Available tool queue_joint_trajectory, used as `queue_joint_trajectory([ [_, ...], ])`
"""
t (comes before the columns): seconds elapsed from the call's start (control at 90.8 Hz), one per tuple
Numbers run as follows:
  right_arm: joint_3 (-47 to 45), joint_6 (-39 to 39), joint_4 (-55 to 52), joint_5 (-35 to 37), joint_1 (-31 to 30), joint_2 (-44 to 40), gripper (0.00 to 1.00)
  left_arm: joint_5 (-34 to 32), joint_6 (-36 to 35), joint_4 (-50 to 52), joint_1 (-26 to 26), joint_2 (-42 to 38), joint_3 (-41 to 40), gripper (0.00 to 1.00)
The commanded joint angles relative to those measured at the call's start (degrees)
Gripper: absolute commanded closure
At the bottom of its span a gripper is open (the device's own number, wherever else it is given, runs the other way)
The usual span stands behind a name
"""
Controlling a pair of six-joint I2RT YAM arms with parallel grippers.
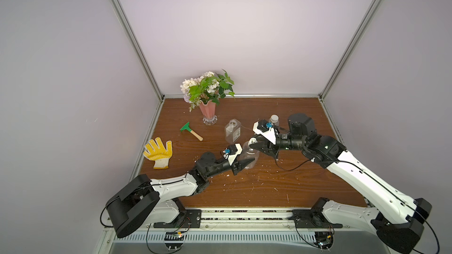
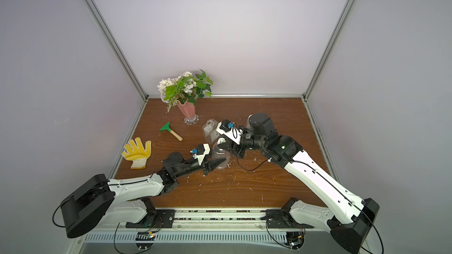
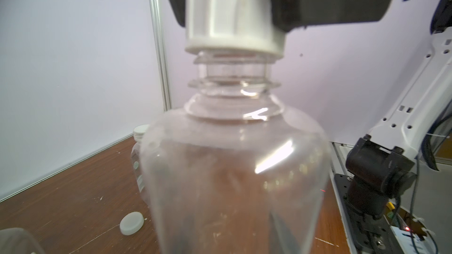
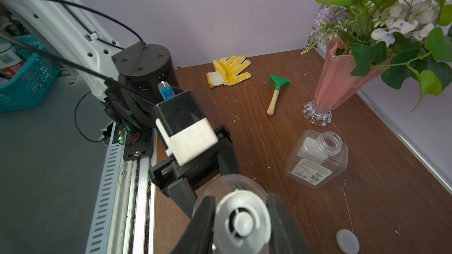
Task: Screw on the bottle caps
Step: Screw the bottle cap onto the plastic bottle.
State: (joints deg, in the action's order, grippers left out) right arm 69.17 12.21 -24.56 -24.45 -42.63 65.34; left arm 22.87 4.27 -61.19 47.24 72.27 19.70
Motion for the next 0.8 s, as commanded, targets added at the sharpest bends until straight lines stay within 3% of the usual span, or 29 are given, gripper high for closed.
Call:
queue_joint_trajectory([
  [0.0, -2.0, -9.9, 2.5, 9.3, -0.2, 1.3, 0.84, -6.3, -1.5, -3.5, -0.1, -1.7, 3.1, 0.59],
  [0.363, -8.6, -24.4, 8.1, 27.5, -8.2, 3.6, 0.87, -16.5, -1.0, -3.5, -0.1, -1.8, 5.4, 0.59],
  [0.793, -5.7, -23.0, 3.1, 32.1, -12.2, 7.6, 0.84, -17.8, -1.0, -3.3, -0.1, -0.3, 5.3, 0.59],
])
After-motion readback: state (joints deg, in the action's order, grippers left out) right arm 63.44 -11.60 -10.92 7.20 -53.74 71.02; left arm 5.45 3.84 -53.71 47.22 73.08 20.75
